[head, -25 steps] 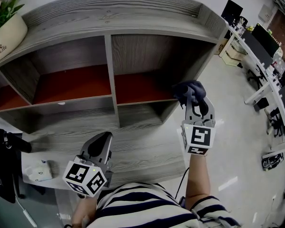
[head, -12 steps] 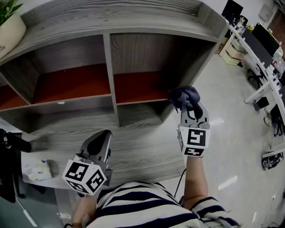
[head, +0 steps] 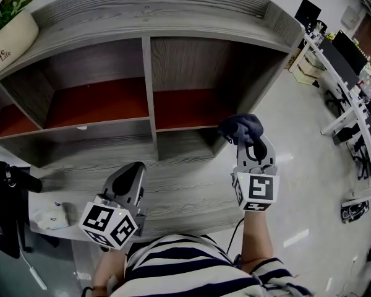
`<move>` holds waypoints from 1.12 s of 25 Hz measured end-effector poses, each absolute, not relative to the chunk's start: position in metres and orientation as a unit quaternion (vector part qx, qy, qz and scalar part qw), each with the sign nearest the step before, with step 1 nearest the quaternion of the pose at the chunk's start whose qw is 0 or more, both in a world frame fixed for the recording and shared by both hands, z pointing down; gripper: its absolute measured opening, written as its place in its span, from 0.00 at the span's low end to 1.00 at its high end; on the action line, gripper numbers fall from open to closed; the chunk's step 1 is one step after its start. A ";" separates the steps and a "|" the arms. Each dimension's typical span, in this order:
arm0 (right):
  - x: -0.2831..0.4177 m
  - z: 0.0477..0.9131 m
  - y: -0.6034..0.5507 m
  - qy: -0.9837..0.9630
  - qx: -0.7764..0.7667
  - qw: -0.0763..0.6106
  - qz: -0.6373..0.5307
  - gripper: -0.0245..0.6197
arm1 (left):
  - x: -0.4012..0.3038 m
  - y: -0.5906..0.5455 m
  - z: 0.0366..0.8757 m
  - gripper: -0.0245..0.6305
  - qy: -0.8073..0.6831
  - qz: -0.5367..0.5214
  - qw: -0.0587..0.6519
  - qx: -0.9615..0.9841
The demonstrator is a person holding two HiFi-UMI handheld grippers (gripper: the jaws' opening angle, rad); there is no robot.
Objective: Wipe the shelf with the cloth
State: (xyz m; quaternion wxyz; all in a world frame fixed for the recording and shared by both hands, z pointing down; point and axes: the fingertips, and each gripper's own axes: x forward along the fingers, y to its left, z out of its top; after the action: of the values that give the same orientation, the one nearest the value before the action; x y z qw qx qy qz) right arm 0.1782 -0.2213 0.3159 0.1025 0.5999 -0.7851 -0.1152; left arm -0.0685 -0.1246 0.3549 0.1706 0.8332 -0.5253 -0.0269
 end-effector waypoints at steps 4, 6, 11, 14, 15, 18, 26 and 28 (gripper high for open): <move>0.172 0.315 -0.214 -0.793 0.592 0.093 -0.105 0.16 | -0.076 -0.126 0.354 0.06 -0.531 -0.029 0.169 0.830; 0.168 0.315 -0.210 -0.799 0.586 0.089 -0.098 0.16 | -0.079 -0.125 0.353 0.06 -0.535 -0.031 0.170 0.827; 0.151 0.323 -0.198 -0.819 0.562 0.083 -0.076 0.16 | -0.082 -0.125 0.352 0.06 -0.535 -0.032 0.166 0.828; 0.142 0.331 -0.191 -0.830 0.548 0.083 -0.060 0.16 | -0.082 -0.124 0.352 0.06 -0.534 -0.032 0.166 0.828; 0.139 0.334 -0.189 -0.833 0.544 0.083 -0.053 0.16 | -0.082 -0.124 0.352 0.06 -0.534 -0.032 0.165 0.828; 0.133 0.343 -0.183 -0.840 0.534 0.085 -0.036 0.16 | -0.084 -0.123 0.352 0.06 -0.536 -0.032 0.165 0.827; 0.120 0.366 -0.173 -0.854 0.513 0.089 0.007 0.16 | -0.088 -0.124 0.354 0.06 -0.541 -0.035 0.168 0.823; 0.115 0.372 -0.170 -0.858 0.506 0.090 0.019 0.16 | -0.089 -0.125 0.355 0.06 -0.542 -0.036 0.170 0.822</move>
State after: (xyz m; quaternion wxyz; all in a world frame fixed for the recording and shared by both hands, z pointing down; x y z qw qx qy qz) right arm 0.1151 -0.1701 0.3719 0.0901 0.5058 -0.8578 0.0186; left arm -0.0888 -0.1245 0.3553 0.1700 0.8223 -0.5419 -0.0362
